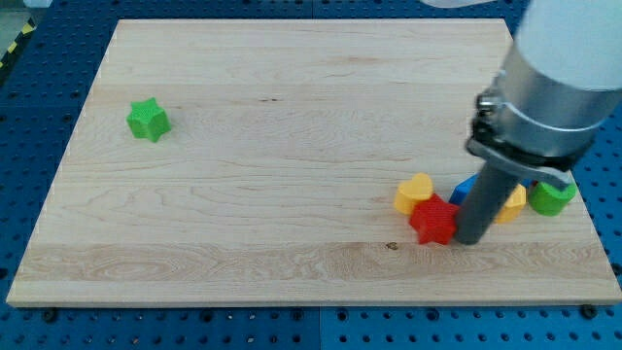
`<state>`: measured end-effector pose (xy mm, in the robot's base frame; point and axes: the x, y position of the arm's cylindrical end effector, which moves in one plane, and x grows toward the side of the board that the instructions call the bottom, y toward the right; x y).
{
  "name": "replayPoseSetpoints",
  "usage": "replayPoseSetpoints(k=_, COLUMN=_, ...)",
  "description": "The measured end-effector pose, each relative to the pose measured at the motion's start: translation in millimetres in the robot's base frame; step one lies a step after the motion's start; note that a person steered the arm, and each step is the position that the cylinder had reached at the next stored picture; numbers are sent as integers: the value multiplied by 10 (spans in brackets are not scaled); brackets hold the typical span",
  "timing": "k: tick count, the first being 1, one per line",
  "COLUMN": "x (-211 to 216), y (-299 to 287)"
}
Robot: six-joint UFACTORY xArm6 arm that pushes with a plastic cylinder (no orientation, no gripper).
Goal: Slide the red star towards center left
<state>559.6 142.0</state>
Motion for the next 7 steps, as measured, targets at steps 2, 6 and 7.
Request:
replayPoseSetpoints(k=2, x=-28, y=-733)
replayPoseSetpoints(k=6, x=-958, y=-1448)
replayPoseSetpoints(k=7, x=-1065, y=-1766)
